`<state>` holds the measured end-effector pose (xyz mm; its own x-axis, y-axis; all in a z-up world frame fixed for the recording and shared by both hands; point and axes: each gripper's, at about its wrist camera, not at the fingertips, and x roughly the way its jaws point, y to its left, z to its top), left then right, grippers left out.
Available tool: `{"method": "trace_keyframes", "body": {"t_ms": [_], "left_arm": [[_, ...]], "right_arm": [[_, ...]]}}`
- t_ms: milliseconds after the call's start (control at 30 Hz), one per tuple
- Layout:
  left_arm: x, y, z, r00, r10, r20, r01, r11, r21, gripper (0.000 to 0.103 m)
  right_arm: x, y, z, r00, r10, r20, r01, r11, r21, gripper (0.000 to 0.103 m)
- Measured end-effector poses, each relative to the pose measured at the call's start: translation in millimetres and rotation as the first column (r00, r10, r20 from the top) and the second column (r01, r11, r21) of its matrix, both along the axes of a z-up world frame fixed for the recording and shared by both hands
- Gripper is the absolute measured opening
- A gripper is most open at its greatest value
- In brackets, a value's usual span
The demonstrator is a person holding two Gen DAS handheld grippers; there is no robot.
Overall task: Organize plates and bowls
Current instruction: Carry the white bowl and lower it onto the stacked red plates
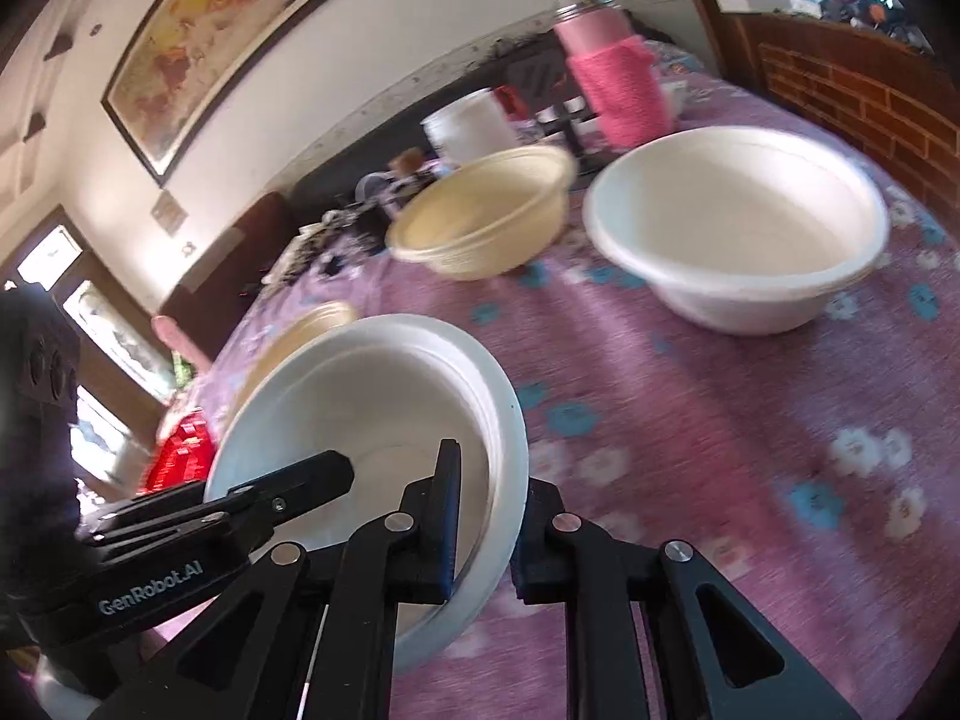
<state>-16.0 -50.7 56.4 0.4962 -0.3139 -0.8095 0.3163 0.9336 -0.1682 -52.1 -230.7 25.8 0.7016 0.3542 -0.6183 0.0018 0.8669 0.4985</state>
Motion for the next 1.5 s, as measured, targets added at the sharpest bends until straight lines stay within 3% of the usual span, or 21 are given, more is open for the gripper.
{"method": "trace_keyframes", "body": {"t_ms": [267, 467, 667, 833, 1167, 1367, 1500], "left_arm": [[-23, 84, 29, 0.986, 0.151, 0.073, -0.148, 0.988, -0.044, 0.023], [-33, 165, 50, 0.946, 0.296, 0.13, -0.288, 0.954, -0.08, 0.024], [-29, 243, 47, 0.903, 0.416, 0.107, -0.405, 0.907, -0.113, 0.024], [-16, 290, 26, 0.877, 0.476, 0.058, -0.469, 0.877, -0.108, 0.024], [20, 319, -18, 0.863, 0.503, -0.048, -0.505, 0.859, -0.086, 0.024], [28, 320, -22, 0.864, 0.5, -0.051, -0.503, 0.861, -0.08, 0.026], [28, 323, -19, 0.873, 0.484, -0.061, -0.488, 0.865, -0.12, 0.035]], "right_arm": [[-5, 81, 36, 0.992, 0.121, 0.024, -0.12, 0.992, -0.033, 0.015], [4, 164, 59, 0.967, 0.254, 0.034, -0.248, 0.961, -0.12, 0.014], [22, 249, 65, 0.933, 0.358, 0.021, -0.35, 0.921, -0.172, 0.014], [41, 308, 56, 0.911, 0.413, -0.019, -0.405, 0.883, -0.236, 0.014], [75, 350, 22, 0.899, 0.421, -0.119, -0.438, 0.861, -0.26, 0.014], [85, 353, 10, 0.901, 0.41, -0.141, -0.433, 0.857, -0.279, 0.014], [87, 355, 8, 0.903, 0.408, -0.135, -0.43, 0.854, -0.293, 0.015]]}}
